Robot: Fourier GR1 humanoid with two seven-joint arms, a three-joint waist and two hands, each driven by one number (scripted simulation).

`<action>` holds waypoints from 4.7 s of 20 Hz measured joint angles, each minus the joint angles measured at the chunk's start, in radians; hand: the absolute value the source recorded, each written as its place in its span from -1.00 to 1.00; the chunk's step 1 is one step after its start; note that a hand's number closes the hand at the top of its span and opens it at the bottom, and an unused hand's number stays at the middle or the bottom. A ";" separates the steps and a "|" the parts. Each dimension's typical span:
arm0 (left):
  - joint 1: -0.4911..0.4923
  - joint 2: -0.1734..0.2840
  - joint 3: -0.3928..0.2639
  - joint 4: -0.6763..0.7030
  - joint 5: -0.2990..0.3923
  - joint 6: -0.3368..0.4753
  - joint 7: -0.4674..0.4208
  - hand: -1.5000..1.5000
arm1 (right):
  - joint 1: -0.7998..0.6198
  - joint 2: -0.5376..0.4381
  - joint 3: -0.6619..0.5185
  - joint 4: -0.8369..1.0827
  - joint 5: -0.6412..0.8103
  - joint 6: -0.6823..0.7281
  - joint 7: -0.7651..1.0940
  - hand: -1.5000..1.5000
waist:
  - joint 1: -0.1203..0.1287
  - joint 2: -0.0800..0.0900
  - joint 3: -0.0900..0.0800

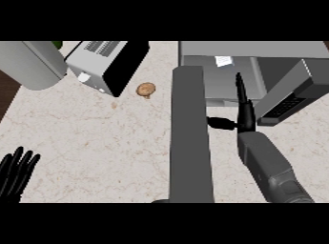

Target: Pick up the milk, place it into the microwave and close the microwave

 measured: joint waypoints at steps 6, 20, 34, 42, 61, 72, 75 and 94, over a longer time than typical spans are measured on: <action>0.030 -0.020 -0.066 -0.043 -0.004 -0.040 0.023 -1.00 | 0.112 0.048 0.024 -0.056 -0.013 0.167 -0.049 -1.00 | -0.022 -0.009 -0.001; -0.054 -0.048 -0.241 -0.028 -0.173 -0.036 0.049 1.00 | 0.523 0.048 0.130 -0.528 -0.075 0.366 -0.008 1.00 | -0.054 -0.017 -0.004; -0.368 -0.062 -0.509 0.209 -0.360 0.224 0.079 1.00 | 0.947 -0.042 0.133 -1.144 -0.233 0.505 0.197 -1.00 | -0.047 -0.010 -0.003; -0.624 -0.057 -0.732 0.439 -0.359 0.442 0.079 1.00 | 1.025 -0.109 0.094 -1.290 -0.250 0.534 0.234 -1.00 | -0.051 -0.008 -0.003; -1.005 -0.056 -1.201 0.820 0.086 0.834 0.140 1.00 | 0.969 -0.217 0.106 -1.541 -0.378 0.680 0.410 -1.00 | -0.168 0.018 -0.006; -1.174 -0.061 -1.165 0.846 0.298 0.909 0.056 1.00 | 0.896 -0.270 0.144 -1.640 -0.426 0.743 0.486 -1.00 | -0.284 0.042 -0.008; -1.225 -0.062 -1.150 0.871 0.337 0.921 0.048 1.00 | 0.877 -0.282 0.138 -1.656 -0.444 0.746 0.504 -1.00 | -0.310 0.049 -0.007; -1.421 -0.033 -1.071 1.035 0.508 1.014 0.016 1.00 | 0.809 -0.374 0.122 -1.718 -0.551 0.799 0.615 -1.00 | -0.433 0.080 -0.005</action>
